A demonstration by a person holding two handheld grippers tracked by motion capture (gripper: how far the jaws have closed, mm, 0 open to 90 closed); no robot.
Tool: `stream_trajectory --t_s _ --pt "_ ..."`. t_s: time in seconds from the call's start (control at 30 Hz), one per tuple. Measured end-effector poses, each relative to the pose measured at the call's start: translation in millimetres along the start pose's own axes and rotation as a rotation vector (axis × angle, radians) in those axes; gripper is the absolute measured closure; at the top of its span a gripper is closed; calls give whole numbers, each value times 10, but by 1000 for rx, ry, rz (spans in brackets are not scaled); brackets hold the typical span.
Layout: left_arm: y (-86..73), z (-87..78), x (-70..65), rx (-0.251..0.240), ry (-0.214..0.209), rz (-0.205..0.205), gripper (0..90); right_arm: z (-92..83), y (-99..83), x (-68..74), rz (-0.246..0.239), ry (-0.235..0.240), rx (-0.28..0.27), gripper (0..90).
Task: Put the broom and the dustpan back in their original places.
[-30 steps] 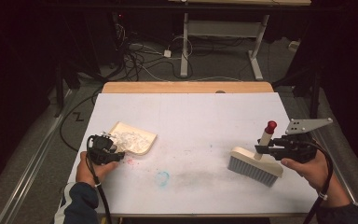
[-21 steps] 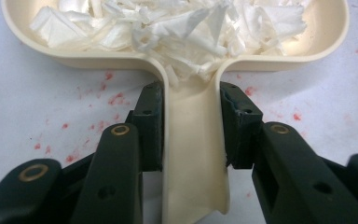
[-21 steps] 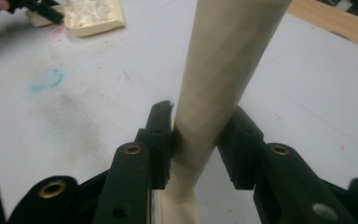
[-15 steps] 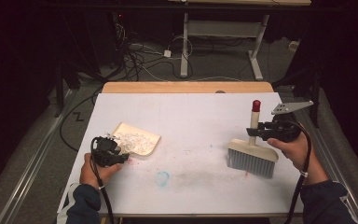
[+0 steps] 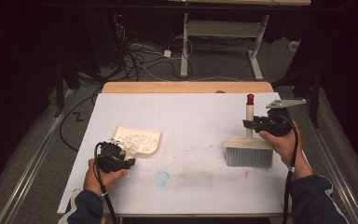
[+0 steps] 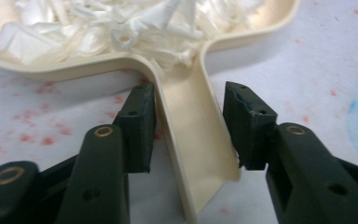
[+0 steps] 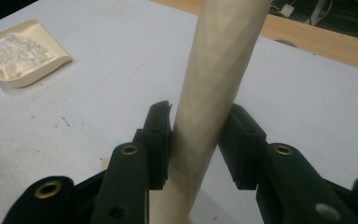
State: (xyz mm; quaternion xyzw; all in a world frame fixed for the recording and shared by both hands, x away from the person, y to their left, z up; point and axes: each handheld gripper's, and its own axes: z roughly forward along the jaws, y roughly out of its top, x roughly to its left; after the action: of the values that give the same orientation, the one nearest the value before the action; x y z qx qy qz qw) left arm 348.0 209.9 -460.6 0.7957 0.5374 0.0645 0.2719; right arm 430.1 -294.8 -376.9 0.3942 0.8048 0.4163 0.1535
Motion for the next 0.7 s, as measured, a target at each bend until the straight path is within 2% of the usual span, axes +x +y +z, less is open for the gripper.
stream_trajectory --t_s 0.03,0.07,0.23,0.33,0.43,0.53,0.63,0.67,0.7 --pt "-7 5 -33 -1 7 -14 498 16 2 -1 -1 -10 -1 653" --pt "-9 7 -54 11 8 -6 486 35 1 0 4 -24 1 651" --pt "-46 -24 -212 3 -20 57 455 109 -11 -25 23 -74 -5 643" --pt "-55 -42 -261 -5 -24 95 448 149 -20 -49 31 -85 -8 642" --pt "-60 -44 -267 -11 -28 101 446 187 -39 -72 48 -89 -11 639" --pt "-49 -85 -256 -58 -6 116 399 204 -36 -76 50 -158 -21 587" --pt "-30 -138 -235 -112 34 148 373 172 -27 -85 56 -174 -60 583" --pt "-28 -158 -238 -141 50 155 359 172 -25 -82 52 -179 -53 573" --pt "-25 -178 -242 -165 47 172 327 169 -24 -75 47 -199 -51 556"
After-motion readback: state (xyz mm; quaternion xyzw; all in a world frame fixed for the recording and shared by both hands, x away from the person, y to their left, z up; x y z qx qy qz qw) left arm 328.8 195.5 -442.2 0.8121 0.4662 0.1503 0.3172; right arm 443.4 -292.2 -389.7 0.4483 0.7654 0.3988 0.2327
